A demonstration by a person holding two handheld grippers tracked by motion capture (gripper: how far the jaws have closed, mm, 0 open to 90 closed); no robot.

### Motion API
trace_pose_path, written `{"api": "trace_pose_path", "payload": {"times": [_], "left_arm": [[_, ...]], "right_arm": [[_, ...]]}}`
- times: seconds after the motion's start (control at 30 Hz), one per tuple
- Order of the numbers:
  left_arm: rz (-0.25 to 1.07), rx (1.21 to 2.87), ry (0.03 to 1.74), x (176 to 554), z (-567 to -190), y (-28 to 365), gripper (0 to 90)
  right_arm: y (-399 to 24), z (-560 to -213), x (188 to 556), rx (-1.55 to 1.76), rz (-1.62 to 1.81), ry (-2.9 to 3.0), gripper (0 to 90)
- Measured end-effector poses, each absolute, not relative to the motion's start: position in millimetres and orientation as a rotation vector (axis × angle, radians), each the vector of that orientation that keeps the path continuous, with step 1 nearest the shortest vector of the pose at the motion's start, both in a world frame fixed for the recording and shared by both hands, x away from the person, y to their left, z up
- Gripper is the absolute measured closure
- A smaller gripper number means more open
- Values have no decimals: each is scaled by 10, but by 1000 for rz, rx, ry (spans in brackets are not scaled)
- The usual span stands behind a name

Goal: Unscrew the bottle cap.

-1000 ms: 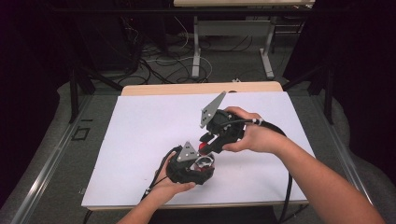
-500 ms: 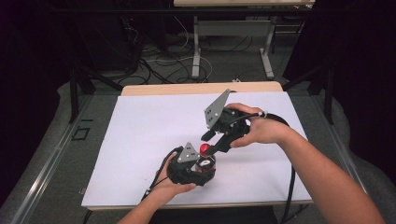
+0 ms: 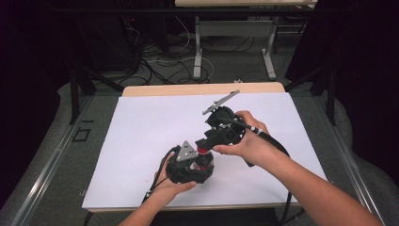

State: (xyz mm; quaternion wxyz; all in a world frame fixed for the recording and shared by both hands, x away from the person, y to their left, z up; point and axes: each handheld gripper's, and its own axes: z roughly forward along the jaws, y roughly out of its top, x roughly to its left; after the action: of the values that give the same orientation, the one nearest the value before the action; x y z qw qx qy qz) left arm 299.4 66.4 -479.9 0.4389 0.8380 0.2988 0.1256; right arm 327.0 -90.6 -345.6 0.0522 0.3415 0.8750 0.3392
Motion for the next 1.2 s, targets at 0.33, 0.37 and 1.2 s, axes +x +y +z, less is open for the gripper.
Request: {"api": "trace_pose_path", "payload": {"times": [0.33,0.37,1.2], "left_arm": [[311,2073,748,2980,-4777,665,290],[314,2073,749,2980,-4779,663,290],[253,2097,636,2947,-4782,629,290]], "right_arm": [[-803,-3533,3213,1089,959,2625,597],[-796,-3537,3201,1092,951,2614,604],[-1034,-3520,3631,-221,1030,3017,608]]}}
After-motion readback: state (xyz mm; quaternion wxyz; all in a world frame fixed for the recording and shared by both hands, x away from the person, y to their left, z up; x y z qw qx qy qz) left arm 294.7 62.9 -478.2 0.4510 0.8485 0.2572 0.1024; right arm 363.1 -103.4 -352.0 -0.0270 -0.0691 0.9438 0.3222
